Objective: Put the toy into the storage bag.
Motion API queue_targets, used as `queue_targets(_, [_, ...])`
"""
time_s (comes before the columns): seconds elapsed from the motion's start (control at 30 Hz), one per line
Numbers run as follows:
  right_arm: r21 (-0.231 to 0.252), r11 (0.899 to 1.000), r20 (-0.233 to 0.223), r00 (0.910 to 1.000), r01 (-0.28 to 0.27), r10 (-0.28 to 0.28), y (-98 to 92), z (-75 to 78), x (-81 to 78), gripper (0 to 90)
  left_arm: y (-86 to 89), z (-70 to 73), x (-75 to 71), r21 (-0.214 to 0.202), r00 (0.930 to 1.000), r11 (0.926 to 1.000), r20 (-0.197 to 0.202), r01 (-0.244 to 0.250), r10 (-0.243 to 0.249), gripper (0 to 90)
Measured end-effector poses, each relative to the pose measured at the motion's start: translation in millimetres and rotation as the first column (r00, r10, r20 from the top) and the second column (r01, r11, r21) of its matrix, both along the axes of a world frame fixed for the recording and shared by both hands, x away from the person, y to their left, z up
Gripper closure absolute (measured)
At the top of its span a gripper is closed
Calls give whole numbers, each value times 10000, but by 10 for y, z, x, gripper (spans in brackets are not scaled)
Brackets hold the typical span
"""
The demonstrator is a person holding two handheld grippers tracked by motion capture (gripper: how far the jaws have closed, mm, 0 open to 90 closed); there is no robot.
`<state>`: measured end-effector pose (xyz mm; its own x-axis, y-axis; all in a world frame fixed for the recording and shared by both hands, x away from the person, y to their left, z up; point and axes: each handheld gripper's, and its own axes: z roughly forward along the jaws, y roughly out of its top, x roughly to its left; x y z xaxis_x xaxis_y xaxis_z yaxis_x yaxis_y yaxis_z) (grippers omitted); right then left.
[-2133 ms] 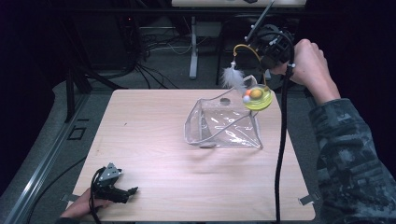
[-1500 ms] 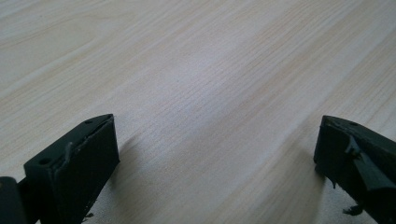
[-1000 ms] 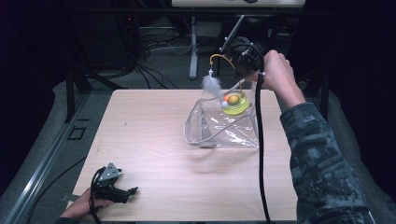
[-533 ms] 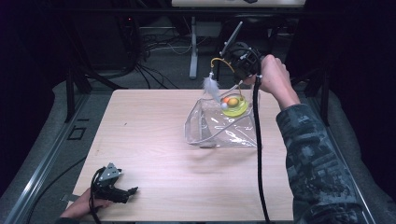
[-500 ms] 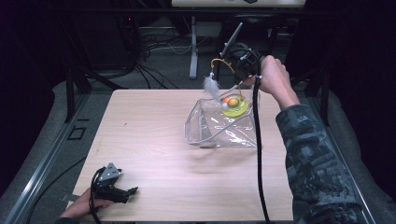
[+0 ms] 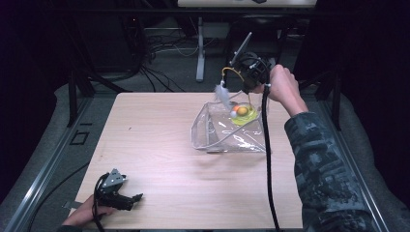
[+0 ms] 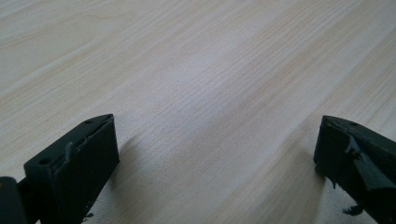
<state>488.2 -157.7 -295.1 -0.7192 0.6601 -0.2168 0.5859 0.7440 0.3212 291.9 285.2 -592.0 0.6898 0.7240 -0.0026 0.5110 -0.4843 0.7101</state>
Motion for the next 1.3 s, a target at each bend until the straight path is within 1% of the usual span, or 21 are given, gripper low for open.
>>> queue_targets(0.07, [-69, 10000, -62, 10000, 18, -19, -13, -40, 5, 875, 0, 0, 0, -1, 10000, 10000, 0, 1, -1, 0])
queue_targets(0.1, [-28, 10000, -120, 9999, 60, -60, -25, -82, 5, 875, 0, 0, 0, -2, 10000, 10000, -2, -1, 1, 0])
queue_targets(0.13, [-28, 10000, -120, 9999, 60, -60, -25, -82, 5, 875, 0, 0, 0, -2, 10000, 10000, -2, -1, 1, 0])
queue_targets(0.17, [3, 10000, -218, 9997, 80, -80, -43, -128, 10, 875, 0, 0, 0, -5, 10000, 10000, 0, -3, 3, 0])
queue_targets(0.2, [3, 10000, -218, 9997, 80, -80, -43, -128, 10, 875, 0, 0, 0, -5, 10000, 10000, 0, -3, 3, 0])
queue_targets(0.3, [30, 9999, -342, 9993, 157, -156, -69, -201, 18, 876, 0, 0, 0, -2, 10000, 10000, 0, -2, 2, 0])
queue_targets(0.43, [-47, 9998, -639, 9978, 190, -192, -95, -347, 29, 879, 0, 0, 0, 0, 10000, 10000, 1, 0, 0, 0])
queue_targets(0.47, [-47, 9998, -639, 9978, 190, -192, -95, -347, 29, 879, 0, 0, 0, -3, 10000, 10000, 0, -1, 1, 0])
queue_targets(0.5, [-110, 9997, -780, 9967, 209, -216, -112, -398, 42, 879, 0, 0, 0, -2, 10000, 10000, 0, -1, 1, 0])
queue_targets(0.57, [-93, 9996, -889, 9957, 272, -279, -130, -455, 52, 879, 0, 0, 0, 0, 10000, 10000, -2, 0, 0, 0])
queue_targets(0.6, [-93, 9996, -889, 9957, 272, -279, -130, -455, 52, 879, 0, 0, 0, -1, 10000, 10000, 0, -1, 1, 0])
queue_targets(0.63, [-90, 9995, -978, 9947, 310, -317, -145, -506, 58, 879, 0, 0, 0, -2, 10000, 10000, 1, -3, 3, 0])
queue_targets(0.67, [-90, 9995, -978, 9947, 310, -317, -145, -506, 58, 879, 0, 0, 0, 0, 10000, 10000, 1, -1, 1, 0])
queue_targets(0.7, [-66, 9994, -1101, 9933, 340, -345, -158, -551, 64, 879, 0, 0, 0, -1, 10000, 10000, 1, -1, 1, 0])
queue_targets(0.73, [-66, 9994, -1101, 9933, 340, -345, -158, -551, 64, 879, 1, 0, 0, 9, 10000, 10000, 0, 8, -8, 0])
queue_targets(0.77, [-15, 9994, -1201, 9921, 360, -359, -169, -599, 68, 879, 0, 0, 0, -2, 10000, 10000, 2, -1, 1, 0])
queue_targets(0.9, [-87, 9991, -1376, 9896, 420, -428, -185, -653, 77, 879, 0, 0, 0, 6, 10000, 10000, -1, 3, -3, 0])
queue_targets(0.93, [-160, 9987, -1526, 9870, 483, -501, -184, -663, 76, 879, 0, 0, 0, 2, 10000, 10000, -1, 0, 0, 0])
queue_targets(0.97, [-79, 9989, -1523, 9873, 454, -461, -188, -681, 78, 879, 0, 0, 0, -3, 10000, 10000, 1, -2, 2, 0])
queue_targets(1.03, [-204, 9982, -1673, 9841, 567, -593, -189, -714, 81, 880, 0, 0, 0, 7, 10000, 10000, -1, 6, -6, 0])
queue_targets(1.3, [-309, 9973, -1871, 9797, 668, -714, -173, -814, 94, 879, 0, 0, 0, 8, 10000, 10000, -2, 6, -6, 0])
